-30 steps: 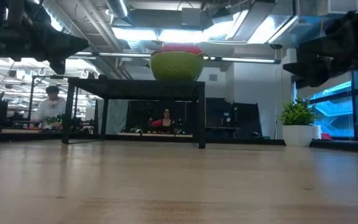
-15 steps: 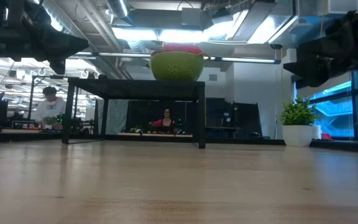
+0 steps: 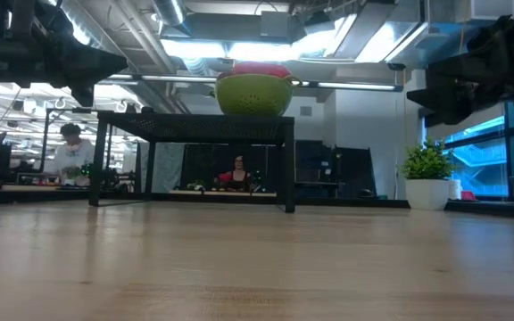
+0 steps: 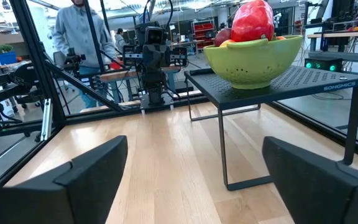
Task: Pick & Place Fruit
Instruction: Return to Home Position
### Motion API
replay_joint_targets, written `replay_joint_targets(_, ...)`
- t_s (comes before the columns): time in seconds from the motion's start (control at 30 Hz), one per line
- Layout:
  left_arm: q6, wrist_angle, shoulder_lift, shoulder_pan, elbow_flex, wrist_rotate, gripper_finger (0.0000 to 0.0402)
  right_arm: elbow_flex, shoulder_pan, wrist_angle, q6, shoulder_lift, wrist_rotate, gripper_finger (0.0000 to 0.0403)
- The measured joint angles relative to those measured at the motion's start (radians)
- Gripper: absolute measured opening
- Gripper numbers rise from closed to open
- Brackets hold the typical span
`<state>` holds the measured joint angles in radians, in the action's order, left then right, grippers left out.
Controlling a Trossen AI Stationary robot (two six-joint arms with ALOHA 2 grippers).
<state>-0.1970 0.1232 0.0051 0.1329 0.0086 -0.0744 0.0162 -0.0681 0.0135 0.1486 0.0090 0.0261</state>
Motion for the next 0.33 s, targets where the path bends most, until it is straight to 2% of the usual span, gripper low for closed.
replay_joint_targets(0.33, 0.000, 0.000, 0.000, 0.000, 0.000, 0.000, 0.0008, 0.000, 0.000, 0.000, 0.000, 0.000, 0.000, 0.0391)
